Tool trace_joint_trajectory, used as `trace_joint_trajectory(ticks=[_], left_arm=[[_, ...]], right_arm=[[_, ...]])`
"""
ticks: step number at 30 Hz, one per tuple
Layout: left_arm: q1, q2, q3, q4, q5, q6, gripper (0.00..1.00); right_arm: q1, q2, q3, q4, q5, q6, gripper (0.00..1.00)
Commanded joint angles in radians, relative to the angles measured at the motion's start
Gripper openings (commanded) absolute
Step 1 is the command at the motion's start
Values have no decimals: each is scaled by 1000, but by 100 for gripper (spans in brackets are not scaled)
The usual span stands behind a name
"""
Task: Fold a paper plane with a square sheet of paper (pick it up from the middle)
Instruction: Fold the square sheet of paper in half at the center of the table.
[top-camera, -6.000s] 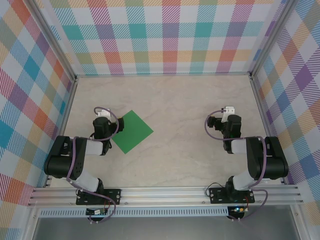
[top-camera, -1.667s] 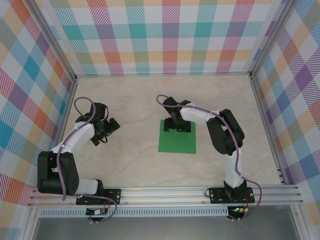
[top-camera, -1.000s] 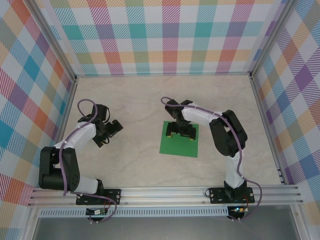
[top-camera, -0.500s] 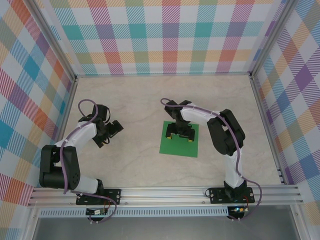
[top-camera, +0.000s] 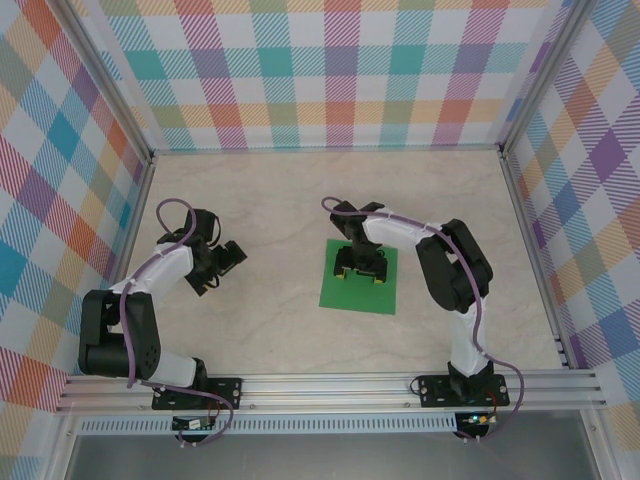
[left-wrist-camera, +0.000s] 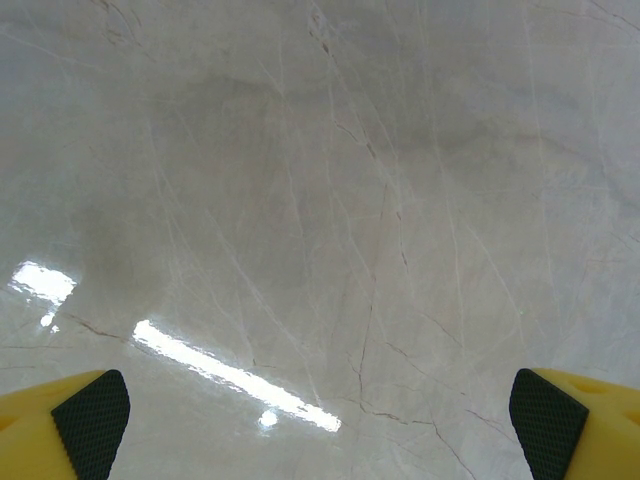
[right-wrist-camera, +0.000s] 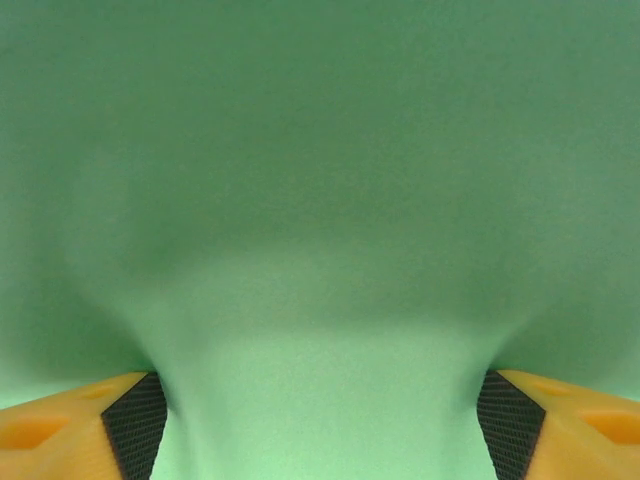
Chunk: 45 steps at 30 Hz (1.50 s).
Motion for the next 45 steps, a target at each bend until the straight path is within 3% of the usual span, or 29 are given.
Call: trace_joint_trajectory(ticks=[1,9,19,25,36,45], left_arm=[[-3,2,-8,-14,-1,4,100],[-3,-2,-6,-18,-1,5,100],[-5,-2,-3,-24,1,6,100],[-6,-1,1,-27,1,8,100],[-8,5,13,-34,4,14,100],[-14,2,14,-37,11,13,100]], right_arm=[[2,135,-102,57,-6,-14,81],[-3,97,-108,66,-10,-29,79],[-6,-13,62,-51,69,-76,95],[-36,48,122,-62,72,-66,98],[-49,123,102,-25,6,-74,95],[-55,126,48,15,-25,-83,84]])
